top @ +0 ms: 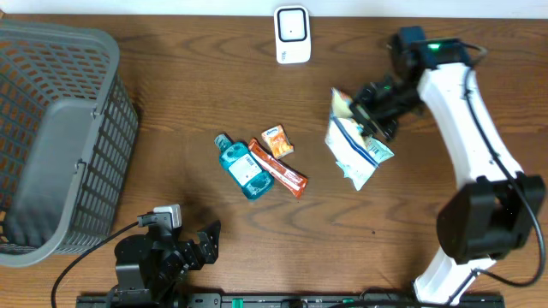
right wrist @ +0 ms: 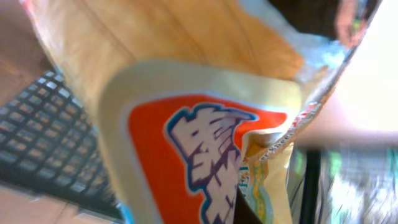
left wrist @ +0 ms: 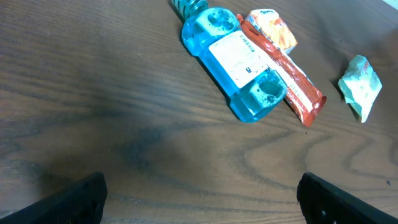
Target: Scan the item barcode
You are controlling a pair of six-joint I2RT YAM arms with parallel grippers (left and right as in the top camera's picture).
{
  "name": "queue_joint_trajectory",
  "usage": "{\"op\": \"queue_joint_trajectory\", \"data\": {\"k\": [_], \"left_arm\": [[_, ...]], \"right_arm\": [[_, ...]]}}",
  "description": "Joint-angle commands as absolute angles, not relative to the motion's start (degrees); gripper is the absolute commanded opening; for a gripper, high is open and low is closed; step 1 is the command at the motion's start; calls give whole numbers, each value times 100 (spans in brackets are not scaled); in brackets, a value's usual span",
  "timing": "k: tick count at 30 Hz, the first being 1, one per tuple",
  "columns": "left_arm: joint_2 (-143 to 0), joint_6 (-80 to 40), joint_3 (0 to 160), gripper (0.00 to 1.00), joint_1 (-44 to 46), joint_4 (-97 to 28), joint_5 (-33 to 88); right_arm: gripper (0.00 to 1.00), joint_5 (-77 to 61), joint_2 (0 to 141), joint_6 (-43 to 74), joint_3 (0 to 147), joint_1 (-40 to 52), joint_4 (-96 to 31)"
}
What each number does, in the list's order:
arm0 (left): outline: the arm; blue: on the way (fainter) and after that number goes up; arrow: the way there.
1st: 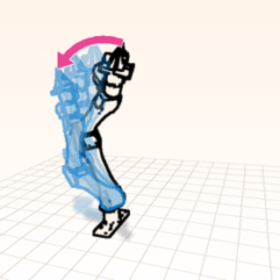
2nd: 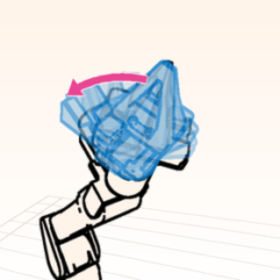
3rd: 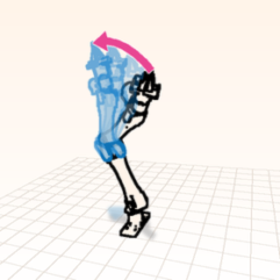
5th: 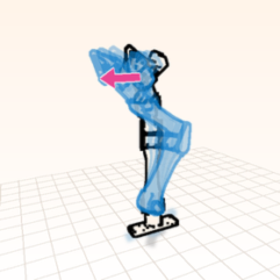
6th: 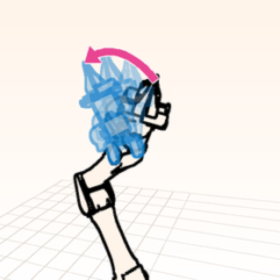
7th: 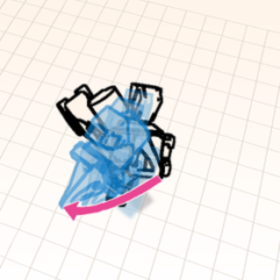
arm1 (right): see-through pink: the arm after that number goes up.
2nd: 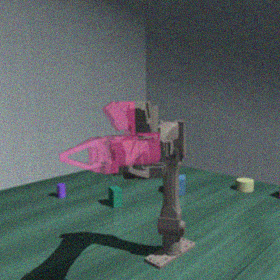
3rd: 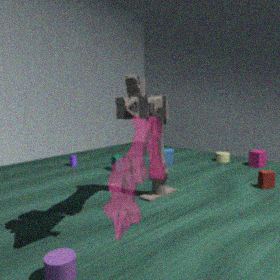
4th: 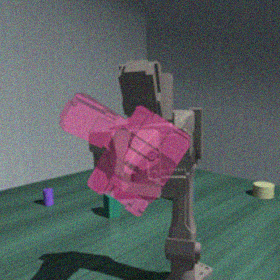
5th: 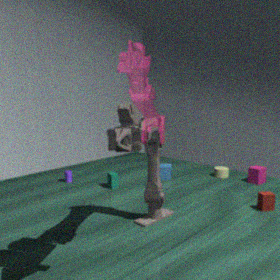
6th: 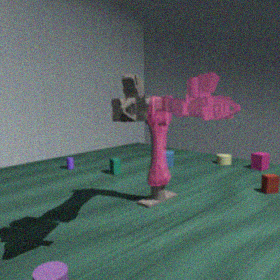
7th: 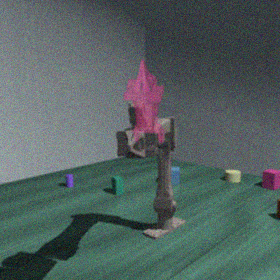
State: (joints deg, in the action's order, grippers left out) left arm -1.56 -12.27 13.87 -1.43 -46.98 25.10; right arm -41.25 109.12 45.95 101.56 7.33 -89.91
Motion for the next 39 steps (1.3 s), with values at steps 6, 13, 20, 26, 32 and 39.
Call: {"op": "queue_joint_trajectory", "data": {"k": [6, 13, 20, 26, 32, 39], "left_arm": [[-134, -1278, 1431, 98, -154, -4797, 2477], [-134, -1278, 1431, 98, -154, -4797, 2477], [-134, -1278, 1431, 98, -154, -4797, 2477], [-134, -1278, 1431, 98, -154, -4797, 2477], [-134, -1278, 1431, 98, -154, -4797, 2477], [-134, -1278, 1431, 98, -154, -4797, 2477]], "right_arm": [[2, -4989, 10831, 4270, 10123, 797, -9734], [2, -4987, 10831, 3472, 10123, 980, -9734], [2, -3559, 10820, 3708, 10125, 1020, -9539], [1, -1831, 10820, 5037, 10125, 1074, -8674], [1, -1831, 10820, 5035, 10125, 1151, -7496], [1, -1594, 10825, 5033, 10123, 1179, -5400]]}}
